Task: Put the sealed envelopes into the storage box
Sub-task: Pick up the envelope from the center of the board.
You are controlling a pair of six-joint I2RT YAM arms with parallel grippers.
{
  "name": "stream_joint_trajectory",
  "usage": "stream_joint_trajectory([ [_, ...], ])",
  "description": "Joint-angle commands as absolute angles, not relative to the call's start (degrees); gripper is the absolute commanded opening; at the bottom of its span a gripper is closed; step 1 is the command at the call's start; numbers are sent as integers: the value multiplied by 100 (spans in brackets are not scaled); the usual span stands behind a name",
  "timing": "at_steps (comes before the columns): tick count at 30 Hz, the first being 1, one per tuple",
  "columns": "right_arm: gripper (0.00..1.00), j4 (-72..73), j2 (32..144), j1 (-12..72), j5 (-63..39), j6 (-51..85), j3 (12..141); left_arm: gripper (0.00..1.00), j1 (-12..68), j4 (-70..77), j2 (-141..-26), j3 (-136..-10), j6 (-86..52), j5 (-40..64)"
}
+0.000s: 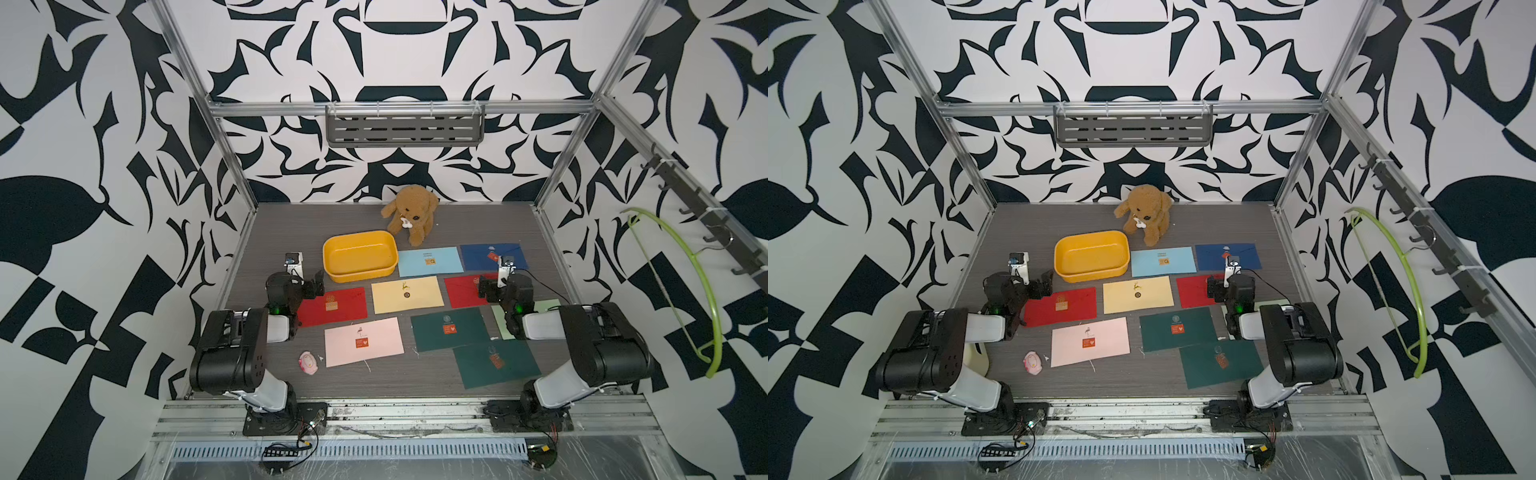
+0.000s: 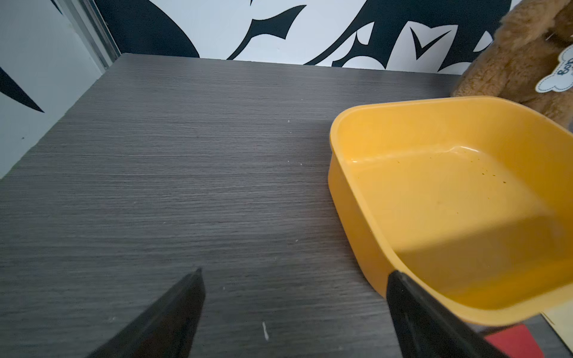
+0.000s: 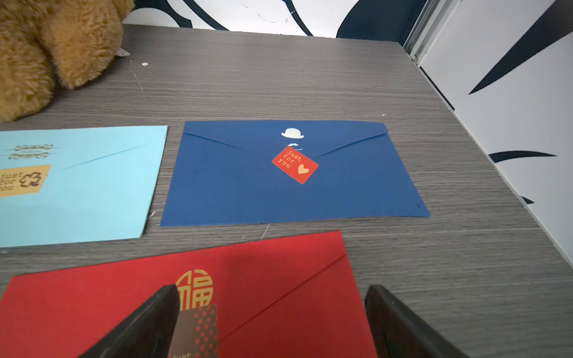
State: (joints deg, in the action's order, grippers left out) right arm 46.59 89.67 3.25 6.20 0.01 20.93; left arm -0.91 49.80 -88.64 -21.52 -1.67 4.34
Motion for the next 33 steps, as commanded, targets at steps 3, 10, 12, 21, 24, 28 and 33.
stream_joint_trajectory([
  [3,99,4834,8846,298,589,-2,2152,99,-114,4952,-8835,-2206,-202,460],
  [10,100,4834,8850,298,589,-2,2149,99,-115,4949,-8837,-2208,-198,458],
  [12,99,4834,8850,293,590,-3,2153,99,-114,4954,-8834,-2206,-202,465],
  [21,99,4832,8849,293,589,-4,2152,99,-115,4945,-8847,-2220,-184,463],
  [24,99,4790,8868,278,505,-18,2197,99,-158,4891,-8843,-2243,-237,488],
  [28,99,4655,8767,241,481,-42,2220,99,-163,4670,-8663,-2395,-337,164],
  [33,98,964,8223,445,840,370,3999,99,138,1202,-7638,-3767,-449,-1182],
])
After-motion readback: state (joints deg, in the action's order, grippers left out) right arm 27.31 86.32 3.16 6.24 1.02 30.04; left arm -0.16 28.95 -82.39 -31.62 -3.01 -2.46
